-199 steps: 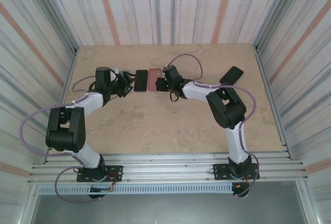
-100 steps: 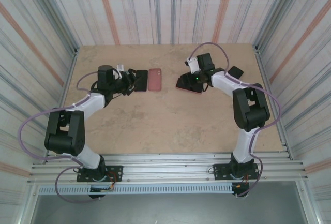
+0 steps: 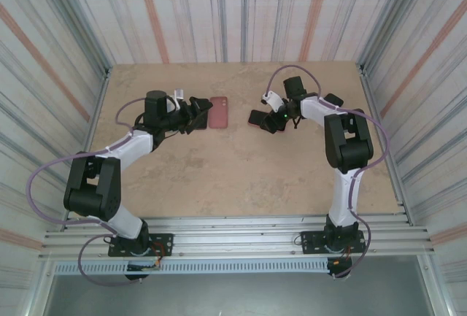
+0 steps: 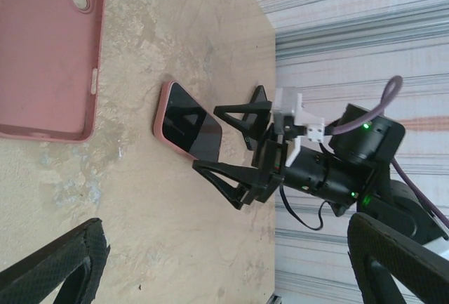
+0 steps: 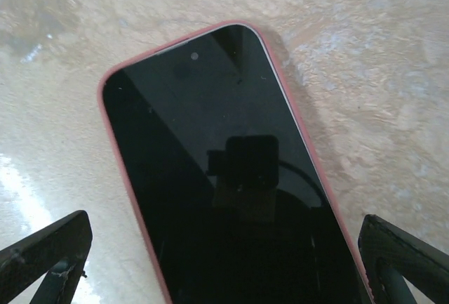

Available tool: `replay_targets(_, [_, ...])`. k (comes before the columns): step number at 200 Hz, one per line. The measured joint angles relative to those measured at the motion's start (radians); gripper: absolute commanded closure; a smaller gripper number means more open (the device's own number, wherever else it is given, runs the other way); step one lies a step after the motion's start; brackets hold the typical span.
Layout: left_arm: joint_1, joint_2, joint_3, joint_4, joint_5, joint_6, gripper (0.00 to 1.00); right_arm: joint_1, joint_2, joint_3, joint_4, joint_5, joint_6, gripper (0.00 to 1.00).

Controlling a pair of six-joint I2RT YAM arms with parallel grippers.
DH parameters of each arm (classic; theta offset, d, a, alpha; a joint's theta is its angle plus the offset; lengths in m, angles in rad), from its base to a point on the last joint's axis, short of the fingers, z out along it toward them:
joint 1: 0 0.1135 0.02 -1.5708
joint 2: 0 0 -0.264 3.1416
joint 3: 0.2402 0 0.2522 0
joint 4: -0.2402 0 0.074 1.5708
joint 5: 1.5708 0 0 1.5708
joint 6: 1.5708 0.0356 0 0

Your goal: Take the phone out of the phone case

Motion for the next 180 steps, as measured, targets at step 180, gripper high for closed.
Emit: replay_targets(180, [-0.035,0.006,0.078,-0.108,-0.002,0.053,0.09,-0.006,0.097,0.141,-0.175,0.042,-0.242,0.18])
